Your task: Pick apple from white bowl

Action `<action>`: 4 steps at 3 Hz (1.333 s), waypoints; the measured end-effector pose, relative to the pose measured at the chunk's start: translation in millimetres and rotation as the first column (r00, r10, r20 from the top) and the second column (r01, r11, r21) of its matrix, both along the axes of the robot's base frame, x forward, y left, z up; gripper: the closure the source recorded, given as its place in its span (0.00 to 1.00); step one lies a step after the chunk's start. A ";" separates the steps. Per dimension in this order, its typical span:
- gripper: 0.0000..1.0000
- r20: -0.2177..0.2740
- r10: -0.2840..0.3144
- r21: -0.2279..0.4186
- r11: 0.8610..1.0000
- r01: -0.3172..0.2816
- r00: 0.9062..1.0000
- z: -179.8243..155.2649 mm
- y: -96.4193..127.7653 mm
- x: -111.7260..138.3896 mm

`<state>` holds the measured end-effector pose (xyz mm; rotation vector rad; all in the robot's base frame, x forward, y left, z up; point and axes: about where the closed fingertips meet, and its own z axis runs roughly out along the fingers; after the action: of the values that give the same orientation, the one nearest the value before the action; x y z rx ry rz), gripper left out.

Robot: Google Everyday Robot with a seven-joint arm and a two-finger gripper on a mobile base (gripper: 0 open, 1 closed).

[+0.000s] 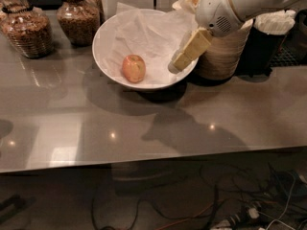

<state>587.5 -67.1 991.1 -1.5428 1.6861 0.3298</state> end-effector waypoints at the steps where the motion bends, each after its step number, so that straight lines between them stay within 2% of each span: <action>1: 0.00 0.023 0.073 0.023 0.997 -0.074 0.997 0.6 36.2 31.1; 3: 0.00 0.052 0.079 0.024 0.996 -0.080 0.996 0.1 40.5 36.9; 4: 0.00 0.081 0.086 0.006 0.996 -0.087 0.993 -12.7 43.7 53.5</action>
Offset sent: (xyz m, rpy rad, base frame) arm 0.0279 0.0324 0.0005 0.0214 -0.0200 0.0660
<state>641.0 -23.3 978.4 -1.6044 1.5567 0.3158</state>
